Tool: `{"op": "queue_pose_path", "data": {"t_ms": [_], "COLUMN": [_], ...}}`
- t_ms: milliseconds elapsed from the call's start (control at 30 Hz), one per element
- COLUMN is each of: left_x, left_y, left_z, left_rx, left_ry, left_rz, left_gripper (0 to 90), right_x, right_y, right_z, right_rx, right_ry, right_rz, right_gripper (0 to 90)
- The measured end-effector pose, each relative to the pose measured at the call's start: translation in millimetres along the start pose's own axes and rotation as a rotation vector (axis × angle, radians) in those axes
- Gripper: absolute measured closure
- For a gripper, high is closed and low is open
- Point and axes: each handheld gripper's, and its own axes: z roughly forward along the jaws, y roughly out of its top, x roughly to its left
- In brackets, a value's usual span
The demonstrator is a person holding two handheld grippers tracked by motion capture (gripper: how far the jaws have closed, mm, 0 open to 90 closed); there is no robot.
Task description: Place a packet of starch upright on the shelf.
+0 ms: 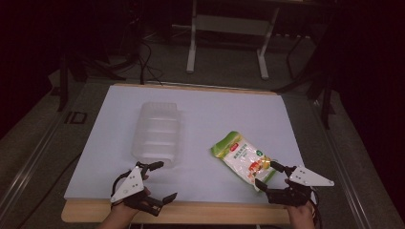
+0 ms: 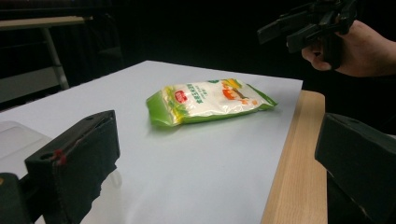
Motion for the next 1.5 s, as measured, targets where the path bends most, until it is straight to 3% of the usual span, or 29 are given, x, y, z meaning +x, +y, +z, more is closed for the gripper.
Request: {"op": "queue_pose_path", "data": {"t_ms": [233,433,567,733,867,1000,1067,1200,1500], "left_x": [-1.4,-2.4,-2.7,-3.7,-3.8,-3.7,-3.6,-3.2,-2.7], "left_y": [0.3,1.3,1.1,0.9,0.7,0.7,0.6,0.0,-0.2], "left_z": [0.0,-0.3,0.3,2.0,2.4,2.3,2.3,2.8,2.6], "left_rx": [0.001,0.000,0.003,0.005,0.007,0.006,0.007,0.006,0.010], "left_ry": [-0.003,0.001,-0.001,-0.006,-0.010,-0.011,-0.010,-0.011,-0.017], "left_rz": [0.007,0.015,0.018,0.020,0.022,0.022,0.022,0.022,0.020], "left_gripper": [0.2,0.2,0.2,0.2,0.2,0.2,0.2,0.2,0.2], "right_x": [7.7,11.8,10.9,4.5,0.8,-2.8,-4.0,-6.8,-19.6], "right_y": [4.1,13.2,24.4,41.9,55.9,66.7,72.0,82.2,95.4], "right_z": [1.5,2.1,-0.2,-3.6,-3.3,-0.4,1.9,10.0,39.1], "right_rx": [0.017,0.011,-0.009,-0.061,-0.073,-0.095,-0.102,-0.100,-0.071], "right_ry": [0.009,0.085,0.095,0.076,0.072,0.025,-0.010,-0.035,-0.012], "right_rz": [-0.035,-0.029,-0.042,-0.053,-0.079,-0.070,-0.083,-0.106,-0.076], "right_gripper": [14.4,14.3,13.7,12.9,12.6,13.6,13.7,14.0,12.1]}}
